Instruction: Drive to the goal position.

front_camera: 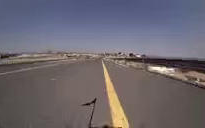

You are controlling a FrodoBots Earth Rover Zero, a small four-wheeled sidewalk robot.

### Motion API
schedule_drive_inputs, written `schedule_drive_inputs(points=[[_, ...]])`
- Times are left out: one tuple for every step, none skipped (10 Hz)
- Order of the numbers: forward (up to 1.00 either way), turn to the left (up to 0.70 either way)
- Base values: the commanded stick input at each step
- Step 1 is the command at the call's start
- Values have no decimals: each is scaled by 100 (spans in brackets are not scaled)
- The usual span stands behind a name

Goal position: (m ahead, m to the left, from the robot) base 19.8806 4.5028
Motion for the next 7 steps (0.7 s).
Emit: schedule_drive_inputs(points=[[100, -1], [100, -1], [100, -1], [100, -1], [100, -1], [100, -1], [100, -1]])
